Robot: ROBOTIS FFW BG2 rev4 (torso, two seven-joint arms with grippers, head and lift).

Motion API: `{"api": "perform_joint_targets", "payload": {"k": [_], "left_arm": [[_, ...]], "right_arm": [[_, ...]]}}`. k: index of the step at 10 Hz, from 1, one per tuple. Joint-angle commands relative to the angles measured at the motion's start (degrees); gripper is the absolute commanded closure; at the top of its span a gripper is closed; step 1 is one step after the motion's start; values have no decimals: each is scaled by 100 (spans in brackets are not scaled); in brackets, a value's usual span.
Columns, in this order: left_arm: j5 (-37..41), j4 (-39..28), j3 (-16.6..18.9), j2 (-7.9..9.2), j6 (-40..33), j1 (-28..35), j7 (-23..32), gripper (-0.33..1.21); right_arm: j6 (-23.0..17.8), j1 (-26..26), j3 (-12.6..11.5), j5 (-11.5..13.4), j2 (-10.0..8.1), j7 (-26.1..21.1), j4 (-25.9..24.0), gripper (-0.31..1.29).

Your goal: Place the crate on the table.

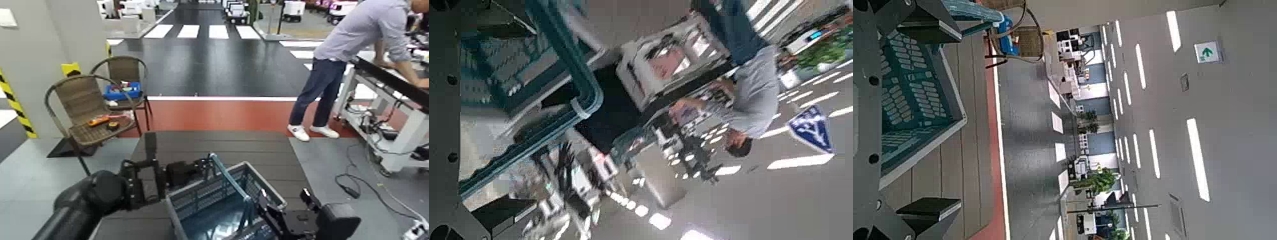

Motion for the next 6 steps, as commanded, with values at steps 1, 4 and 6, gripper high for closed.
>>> {"api": "perform_joint_targets", "payload": {"k": [1,4,6], "left_arm": [[-708,-1601,777,99,-218,954,495,10],[-1578,-2753,1014,73,-1308,1921,715,10],[-1895,-2999,952,11,-2310,2510,838,10]], "right_arm": [[17,19,-21,0,9,0,-24,14],[17,45,-56,9,17,0,-50,14],[8,80,-91,18,9,0,-76,14]]}}
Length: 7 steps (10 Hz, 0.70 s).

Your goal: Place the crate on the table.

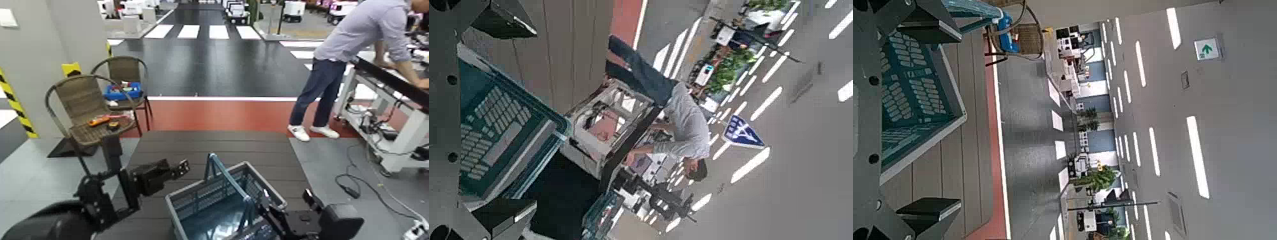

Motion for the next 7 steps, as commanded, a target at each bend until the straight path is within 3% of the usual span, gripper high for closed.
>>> {"api": "perform_joint_targets", "payload": {"k": [1,3,7], "left_arm": [[-554,-540,-34,-54,-1213,824,435,10],[-1222,-1014,98,-265,-1845,1475,927,10],[-1969,-1287,344,-661,-3014,2485,1622,10]], "right_arm": [[-23,38,-41,12,-9,0,-30,14],[-103,73,-67,12,0,0,-30,14],[-120,135,-129,29,-9,17,-74,14]]}}
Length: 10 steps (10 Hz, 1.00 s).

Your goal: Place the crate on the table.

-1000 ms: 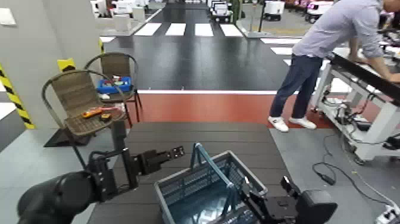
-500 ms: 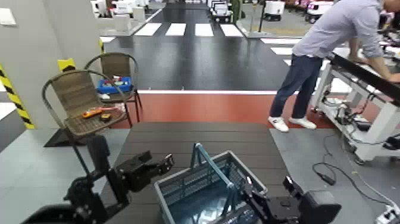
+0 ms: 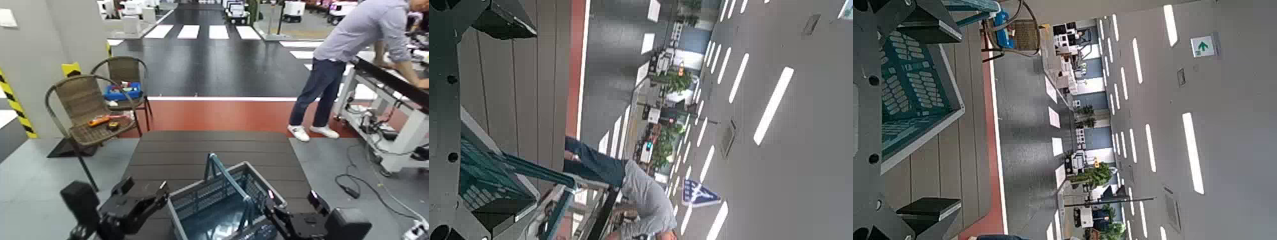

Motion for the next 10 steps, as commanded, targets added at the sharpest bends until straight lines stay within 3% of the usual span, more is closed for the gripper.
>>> {"api": "perform_joint_targets", "payload": {"k": [1,2,3,7,10], "left_arm": [[-535,-113,229,-303,-544,539,155,10],[-755,-131,255,-374,-764,714,208,10],[-869,-131,132,-391,-1160,960,629,10],[-1265,-96,9,-374,-1871,1338,1473,10],[-1388,-87,-26,-365,-2065,1374,1579,10]], "right_arm": [[18,57,-46,34,8,8,-53,14],[35,74,-55,52,17,8,-79,14],[53,83,-55,52,17,8,-79,14],[70,83,-64,52,26,17,-79,14],[97,83,-64,52,26,17,-88,14]]}}
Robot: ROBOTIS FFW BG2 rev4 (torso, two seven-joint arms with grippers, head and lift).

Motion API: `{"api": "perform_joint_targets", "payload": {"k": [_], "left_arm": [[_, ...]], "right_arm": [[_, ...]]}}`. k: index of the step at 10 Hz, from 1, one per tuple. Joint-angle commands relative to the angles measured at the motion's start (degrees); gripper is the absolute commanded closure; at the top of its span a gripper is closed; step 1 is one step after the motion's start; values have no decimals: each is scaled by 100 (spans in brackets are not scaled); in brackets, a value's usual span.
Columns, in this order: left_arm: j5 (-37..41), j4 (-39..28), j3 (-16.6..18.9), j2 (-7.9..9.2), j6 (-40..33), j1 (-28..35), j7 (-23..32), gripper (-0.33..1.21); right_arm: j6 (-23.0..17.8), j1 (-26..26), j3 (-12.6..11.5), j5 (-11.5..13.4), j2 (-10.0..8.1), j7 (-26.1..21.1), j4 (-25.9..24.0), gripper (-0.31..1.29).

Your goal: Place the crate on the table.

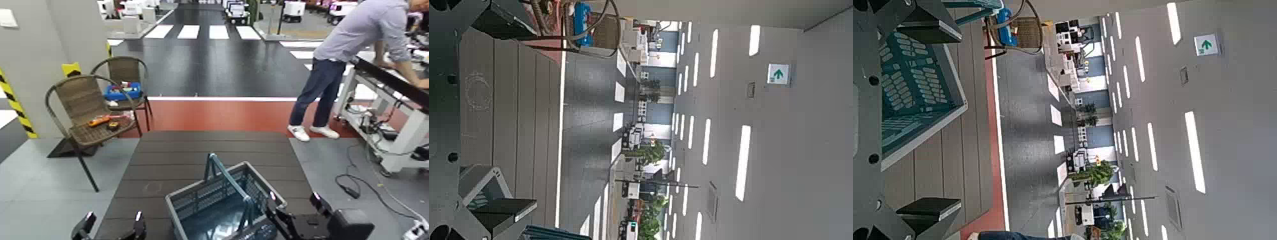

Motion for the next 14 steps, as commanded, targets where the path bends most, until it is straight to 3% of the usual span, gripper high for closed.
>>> {"api": "perform_joint_targets", "payload": {"k": [1,11,14], "left_arm": [[-37,15,-18,-2,-86,12,18,10],[-11,59,-53,24,-51,-23,1,10],[-2,67,-53,33,-42,-23,1,10]], "right_arm": [[5,0,0,-1,0,-1,-1,14],[31,87,-61,87,44,8,-71,14],[427,219,-237,307,132,149,-317,14]]}}
